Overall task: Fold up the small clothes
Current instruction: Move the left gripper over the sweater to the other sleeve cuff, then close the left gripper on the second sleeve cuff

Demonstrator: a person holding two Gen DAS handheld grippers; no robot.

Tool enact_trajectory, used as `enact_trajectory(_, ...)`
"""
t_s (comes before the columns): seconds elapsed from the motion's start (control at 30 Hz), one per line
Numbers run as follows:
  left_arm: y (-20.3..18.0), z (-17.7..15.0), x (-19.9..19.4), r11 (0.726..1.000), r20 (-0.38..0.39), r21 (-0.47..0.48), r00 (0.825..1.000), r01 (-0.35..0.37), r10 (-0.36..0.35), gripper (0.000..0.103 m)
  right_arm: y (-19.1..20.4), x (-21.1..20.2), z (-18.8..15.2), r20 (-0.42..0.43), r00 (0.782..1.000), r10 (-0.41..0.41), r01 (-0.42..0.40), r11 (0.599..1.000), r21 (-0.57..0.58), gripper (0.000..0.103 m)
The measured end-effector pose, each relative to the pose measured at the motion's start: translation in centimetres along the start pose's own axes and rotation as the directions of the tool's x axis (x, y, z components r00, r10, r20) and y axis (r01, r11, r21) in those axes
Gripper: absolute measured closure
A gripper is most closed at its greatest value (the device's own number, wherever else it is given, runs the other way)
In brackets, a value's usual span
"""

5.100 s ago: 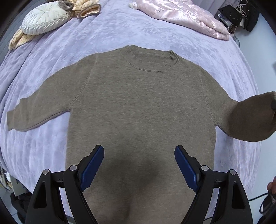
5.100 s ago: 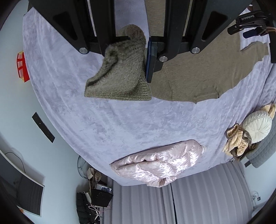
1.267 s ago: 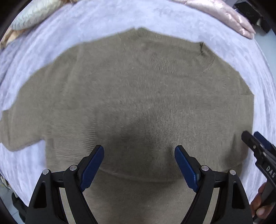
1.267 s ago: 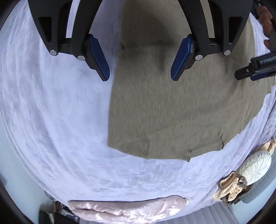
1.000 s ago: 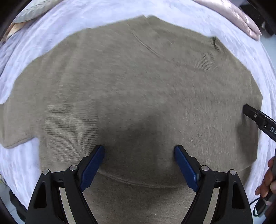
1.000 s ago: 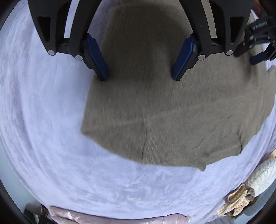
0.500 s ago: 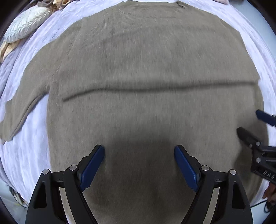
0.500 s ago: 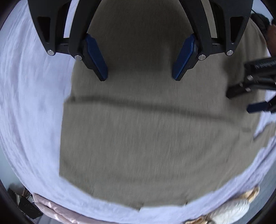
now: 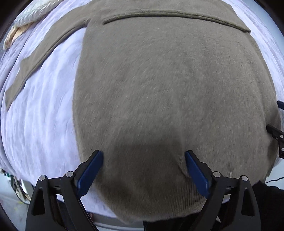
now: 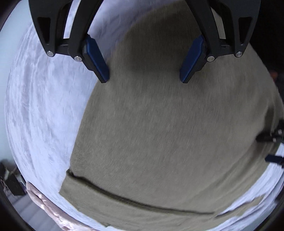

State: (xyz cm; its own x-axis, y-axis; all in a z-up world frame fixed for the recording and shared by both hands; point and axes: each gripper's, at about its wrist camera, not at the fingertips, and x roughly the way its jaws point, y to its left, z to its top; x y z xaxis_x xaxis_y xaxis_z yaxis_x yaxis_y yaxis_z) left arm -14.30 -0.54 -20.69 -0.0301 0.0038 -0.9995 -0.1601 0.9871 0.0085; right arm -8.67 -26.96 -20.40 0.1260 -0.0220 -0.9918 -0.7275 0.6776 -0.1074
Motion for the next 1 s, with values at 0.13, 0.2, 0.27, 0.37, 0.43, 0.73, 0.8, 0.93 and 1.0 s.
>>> enact_trajectory(0.13,3.7,-0.5,-3.7,0.971,0.047,-0.235,0.998,0.05,-0.04,0.01,-2.2,-0.8,-1.0,-0.088,0.994,0.071,-0.069,0.997,0.026,0.017)
enact_trajectory(0.2,7.6,-0.3,-5.3,0.907,0.099,-0.407,0.993,0.106,-0.071,0.01,-4.2,-2.4,-0.1,-0.056,0.995,0.081,-0.077,0.995,0.063,0.017)
enact_trajectory(0.27,11.3,-0.1,-6.6,0.803,0.16,-0.573,0.984,0.161,-0.083,0.01,-6.6,-4.1,1.3,0.006,0.997,0.076,-0.077,0.993,0.084,0.017)
enact_trajectory(0.37,16.7,-0.3,-7.8,0.65,0.242,-0.723,0.967,0.233,-0.077,0.01,-8.5,-5.2,4.4,0.05,0.995,0.085,-0.089,0.992,0.087,0.017)
enact_trajectory(0.43,19.8,-1.1,-6.3,0.565,0.287,-0.778,0.955,0.276,-0.072,0.01,-9.0,-5.8,6.5,0.068,0.994,0.083,-0.087,0.994,0.066,0.017)
enact_trajectory(0.73,36.2,-0.1,2.8,0.211,0.342,-0.914,0.938,0.346,-0.058,0.01,-4.4,-9.1,11.1,0.078,0.997,-0.01,0.002,0.996,0.093,0.017)
enact_trajectory(0.8,38.1,0.5,3.9,0.218,0.34,-0.913,0.939,0.344,-0.055,0.01,-2.1,-8.9,12.3,0.058,0.998,-0.025,0.018,0.994,0.107,0.017)
enact_trajectory(0.93,41.0,2.6,5.5,0.267,0.359,-0.893,0.931,0.363,-0.065,0.01,1.4,-8.9,13.5,0.017,0.999,-0.04,0.038,0.994,0.106,0.017)
enact_trajectory(1.0,42.1,3.4,6.1,0.27,0.382,-0.883,0.922,0.384,-0.062,0.01,3.6,-8.2,14.9,0.003,0.999,-0.044,0.043,0.994,0.101,0.017)
